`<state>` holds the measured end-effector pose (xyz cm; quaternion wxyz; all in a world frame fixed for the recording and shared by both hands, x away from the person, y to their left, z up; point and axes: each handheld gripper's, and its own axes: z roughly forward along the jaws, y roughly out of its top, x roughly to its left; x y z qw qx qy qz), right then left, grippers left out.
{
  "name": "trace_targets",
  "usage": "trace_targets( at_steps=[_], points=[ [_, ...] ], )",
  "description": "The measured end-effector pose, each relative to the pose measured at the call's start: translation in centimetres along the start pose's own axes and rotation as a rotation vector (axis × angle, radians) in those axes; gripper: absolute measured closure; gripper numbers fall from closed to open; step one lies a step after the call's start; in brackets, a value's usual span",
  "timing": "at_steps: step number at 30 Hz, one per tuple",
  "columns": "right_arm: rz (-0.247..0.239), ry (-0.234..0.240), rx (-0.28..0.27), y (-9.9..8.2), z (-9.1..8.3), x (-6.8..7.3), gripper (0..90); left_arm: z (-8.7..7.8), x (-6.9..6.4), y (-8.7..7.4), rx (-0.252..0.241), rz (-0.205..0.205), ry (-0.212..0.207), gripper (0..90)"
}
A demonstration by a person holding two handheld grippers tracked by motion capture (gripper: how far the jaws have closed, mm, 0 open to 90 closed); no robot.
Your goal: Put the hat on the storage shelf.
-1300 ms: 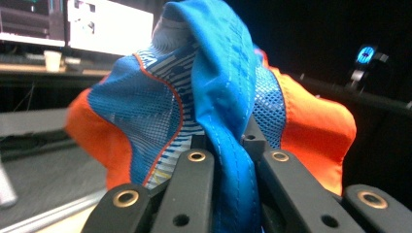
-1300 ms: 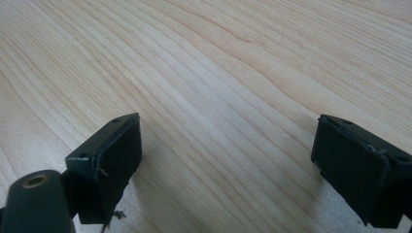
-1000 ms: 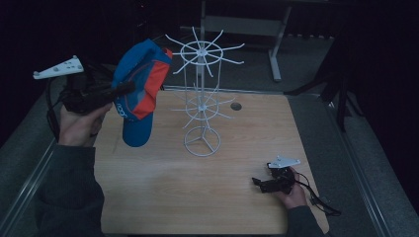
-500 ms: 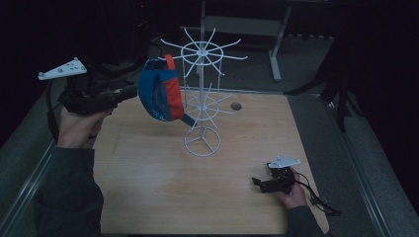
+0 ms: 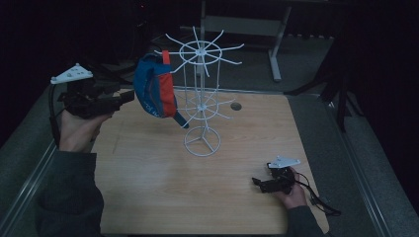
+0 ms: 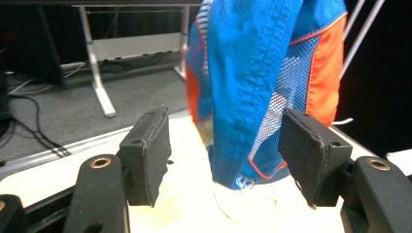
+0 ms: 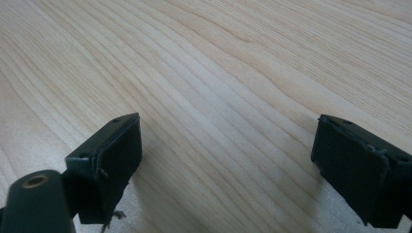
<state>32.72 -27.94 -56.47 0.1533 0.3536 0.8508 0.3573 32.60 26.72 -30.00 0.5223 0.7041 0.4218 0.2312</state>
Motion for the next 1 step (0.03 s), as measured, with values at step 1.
trace_targets(
  at_steps=[1],
  points=[
    [0.000, 0.000, 0.000, 0.00, 0.00, 0.00, 10.8, -0.05, -0.01, -0.01, 0.000, -0.001, 0.008, 36.8]
  ],
)
